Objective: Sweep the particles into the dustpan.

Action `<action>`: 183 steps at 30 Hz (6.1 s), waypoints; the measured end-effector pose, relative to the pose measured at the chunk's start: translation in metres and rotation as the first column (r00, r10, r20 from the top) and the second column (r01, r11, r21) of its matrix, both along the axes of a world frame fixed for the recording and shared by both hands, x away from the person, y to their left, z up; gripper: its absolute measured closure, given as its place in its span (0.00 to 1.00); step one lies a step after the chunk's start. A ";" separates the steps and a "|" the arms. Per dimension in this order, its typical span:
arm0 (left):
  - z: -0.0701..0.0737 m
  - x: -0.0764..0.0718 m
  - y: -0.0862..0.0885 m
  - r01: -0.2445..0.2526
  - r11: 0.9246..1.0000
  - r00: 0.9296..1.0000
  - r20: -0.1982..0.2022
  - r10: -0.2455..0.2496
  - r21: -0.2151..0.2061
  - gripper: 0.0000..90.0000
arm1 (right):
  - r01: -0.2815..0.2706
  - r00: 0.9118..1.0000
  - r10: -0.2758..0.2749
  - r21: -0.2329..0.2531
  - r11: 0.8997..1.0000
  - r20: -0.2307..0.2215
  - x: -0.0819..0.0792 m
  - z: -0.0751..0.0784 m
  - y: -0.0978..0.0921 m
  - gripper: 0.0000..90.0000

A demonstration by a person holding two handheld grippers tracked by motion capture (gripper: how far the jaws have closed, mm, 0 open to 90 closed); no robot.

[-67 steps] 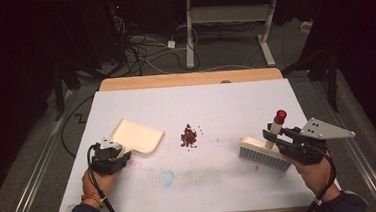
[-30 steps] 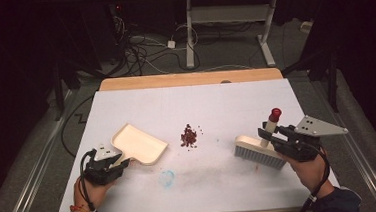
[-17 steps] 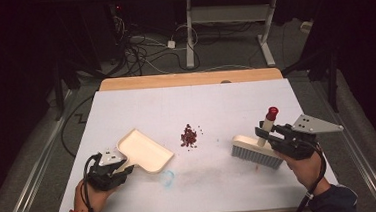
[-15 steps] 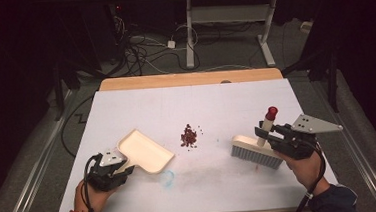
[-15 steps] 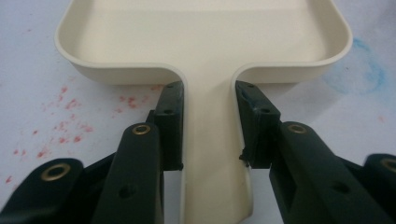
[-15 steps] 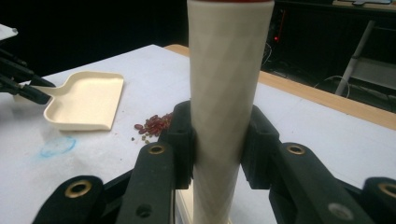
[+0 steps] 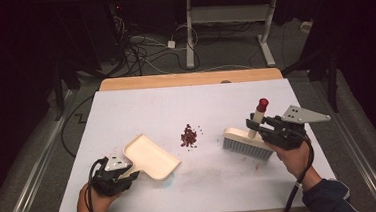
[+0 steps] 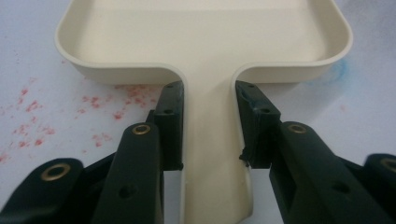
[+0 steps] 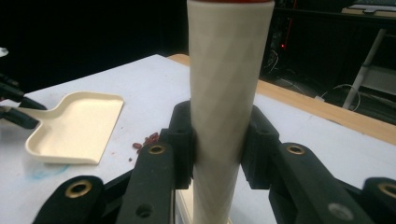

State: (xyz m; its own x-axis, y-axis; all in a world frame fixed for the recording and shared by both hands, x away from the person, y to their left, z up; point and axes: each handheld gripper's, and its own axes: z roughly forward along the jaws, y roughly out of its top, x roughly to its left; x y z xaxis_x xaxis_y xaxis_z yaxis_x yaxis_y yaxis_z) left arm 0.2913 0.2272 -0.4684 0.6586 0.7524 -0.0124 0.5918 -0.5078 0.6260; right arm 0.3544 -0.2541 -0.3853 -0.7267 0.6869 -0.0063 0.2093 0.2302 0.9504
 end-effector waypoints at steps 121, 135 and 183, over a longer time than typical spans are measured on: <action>-0.011 0.027 -0.067 0.012 1.000 0.999 -0.047 -0.010 0.026 0.70 | -0.108 0.994 0.104 0.113 0.988 0.042 0.005 0.004 0.158 0.78; -0.011 0.023 -0.063 0.038 0.999 0.997 -0.076 -0.035 0.039 0.70 | 0.057 0.994 -0.062 0.064 0.996 0.088 0.015 0.012 0.106 0.78; -0.010 0.019 -0.076 0.044 0.998 0.994 -0.098 -0.039 0.040 0.70 | -0.031 0.995 0.039 -0.081 0.996 0.093 -0.020 -0.011 0.121 0.78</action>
State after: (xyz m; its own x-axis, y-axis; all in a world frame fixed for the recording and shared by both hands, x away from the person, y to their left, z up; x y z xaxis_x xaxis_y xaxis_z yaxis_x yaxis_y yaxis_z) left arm 0.3108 0.1516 -0.4784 0.6865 0.7256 -0.0469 0.6269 -0.5579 0.5438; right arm 0.3342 -0.1328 -0.3965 -0.7438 0.6558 -0.1294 0.1103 0.3114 0.9439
